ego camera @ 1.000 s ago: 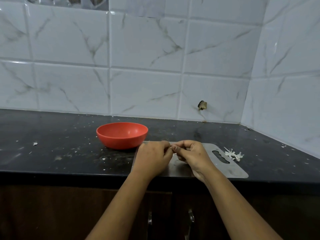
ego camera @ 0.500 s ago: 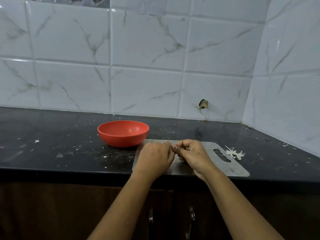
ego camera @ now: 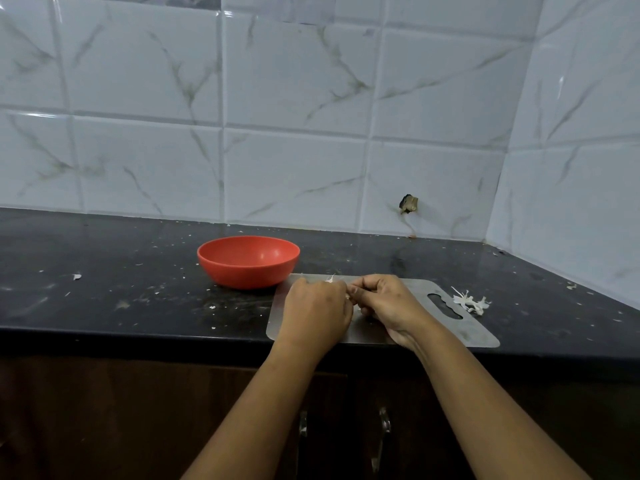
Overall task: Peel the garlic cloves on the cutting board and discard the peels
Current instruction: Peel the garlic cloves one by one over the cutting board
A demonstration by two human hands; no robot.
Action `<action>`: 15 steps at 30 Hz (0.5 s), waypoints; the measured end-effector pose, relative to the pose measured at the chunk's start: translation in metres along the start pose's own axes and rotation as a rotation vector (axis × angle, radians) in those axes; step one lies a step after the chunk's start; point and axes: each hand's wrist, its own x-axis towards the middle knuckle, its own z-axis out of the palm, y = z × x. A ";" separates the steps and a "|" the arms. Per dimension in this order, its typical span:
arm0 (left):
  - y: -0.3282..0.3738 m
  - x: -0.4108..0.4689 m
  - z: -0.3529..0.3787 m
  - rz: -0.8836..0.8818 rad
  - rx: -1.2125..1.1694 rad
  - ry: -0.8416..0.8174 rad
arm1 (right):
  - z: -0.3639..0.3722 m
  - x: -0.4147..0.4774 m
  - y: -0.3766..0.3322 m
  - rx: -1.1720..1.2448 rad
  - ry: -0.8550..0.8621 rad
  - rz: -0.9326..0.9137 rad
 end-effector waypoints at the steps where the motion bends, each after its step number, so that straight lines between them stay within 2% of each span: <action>1: -0.002 -0.001 0.001 -0.003 -0.020 -0.012 | -0.001 0.000 0.000 0.006 -0.016 0.006; 5: -0.007 0.001 -0.003 -0.065 -0.116 -0.135 | -0.002 0.002 0.004 0.096 0.042 0.003; 8: -0.004 0.000 -0.005 -0.112 -0.230 -0.138 | 0.000 0.002 0.005 0.178 0.068 0.009; 15: -0.015 0.003 -0.010 -0.306 -0.710 -0.192 | -0.003 0.004 0.008 0.209 0.061 0.005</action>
